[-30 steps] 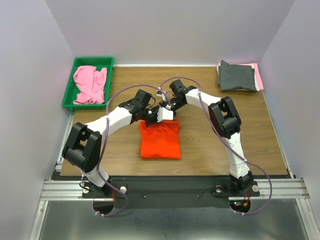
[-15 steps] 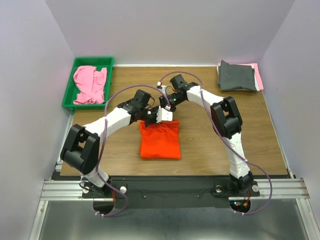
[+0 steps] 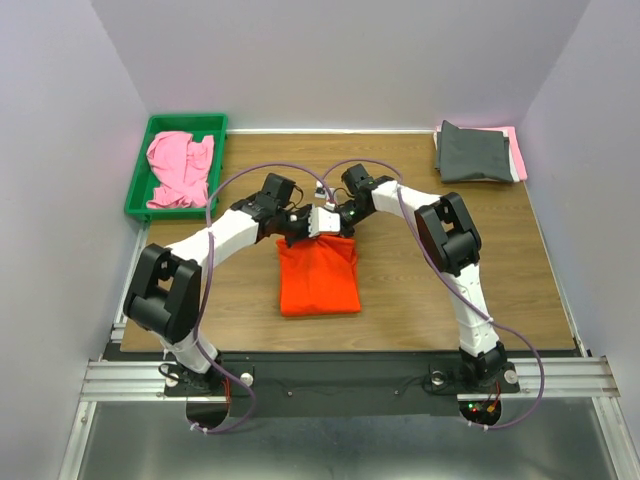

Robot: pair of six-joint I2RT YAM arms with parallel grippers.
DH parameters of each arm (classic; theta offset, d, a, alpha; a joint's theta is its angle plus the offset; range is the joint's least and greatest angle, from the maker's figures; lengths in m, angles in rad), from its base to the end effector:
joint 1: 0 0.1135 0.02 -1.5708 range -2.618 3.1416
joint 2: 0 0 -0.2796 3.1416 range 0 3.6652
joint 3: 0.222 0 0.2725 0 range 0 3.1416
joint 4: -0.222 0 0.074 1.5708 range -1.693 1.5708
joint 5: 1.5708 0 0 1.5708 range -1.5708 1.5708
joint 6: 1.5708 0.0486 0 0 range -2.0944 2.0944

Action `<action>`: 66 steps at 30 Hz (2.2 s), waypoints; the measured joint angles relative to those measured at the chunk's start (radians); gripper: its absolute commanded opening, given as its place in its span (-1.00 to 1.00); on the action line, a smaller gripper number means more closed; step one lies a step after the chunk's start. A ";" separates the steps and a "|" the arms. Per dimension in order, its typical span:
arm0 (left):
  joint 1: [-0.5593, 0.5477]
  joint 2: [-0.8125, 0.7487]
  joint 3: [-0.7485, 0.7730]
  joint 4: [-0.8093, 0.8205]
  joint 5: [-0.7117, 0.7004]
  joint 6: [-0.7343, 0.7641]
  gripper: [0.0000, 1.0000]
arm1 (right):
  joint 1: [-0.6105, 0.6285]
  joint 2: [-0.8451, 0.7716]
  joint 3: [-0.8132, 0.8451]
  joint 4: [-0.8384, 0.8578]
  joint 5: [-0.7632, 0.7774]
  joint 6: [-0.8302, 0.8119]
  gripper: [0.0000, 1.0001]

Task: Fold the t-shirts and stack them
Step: Fold the tshirt

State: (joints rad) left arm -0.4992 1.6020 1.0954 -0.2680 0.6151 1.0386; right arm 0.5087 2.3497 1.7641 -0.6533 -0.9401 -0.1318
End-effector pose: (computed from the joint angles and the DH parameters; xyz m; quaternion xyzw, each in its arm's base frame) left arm 0.3128 -0.2025 0.2369 0.6952 0.5498 -0.1705 0.4305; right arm 0.4216 0.2800 0.1185 -0.3478 0.8110 0.4664 0.0610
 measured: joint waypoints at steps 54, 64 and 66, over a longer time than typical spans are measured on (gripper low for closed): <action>0.331 0.197 0.122 -0.313 0.207 -0.271 0.01 | -0.123 -0.312 -0.198 -0.019 0.077 -0.100 0.13; 0.331 0.218 0.137 -0.324 0.212 -0.249 -0.13 | -0.119 -0.312 -0.253 -0.032 0.096 -0.133 0.14; 0.331 0.219 0.140 -0.325 0.213 -0.246 -0.12 | -0.119 -0.312 -0.254 -0.039 0.105 -0.141 0.09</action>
State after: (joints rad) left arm -0.1680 1.8206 1.2358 -0.5930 0.8280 0.7929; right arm 0.3897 2.0373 1.5097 -0.6922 -0.8356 -0.2729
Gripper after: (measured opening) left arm 0.439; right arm 0.567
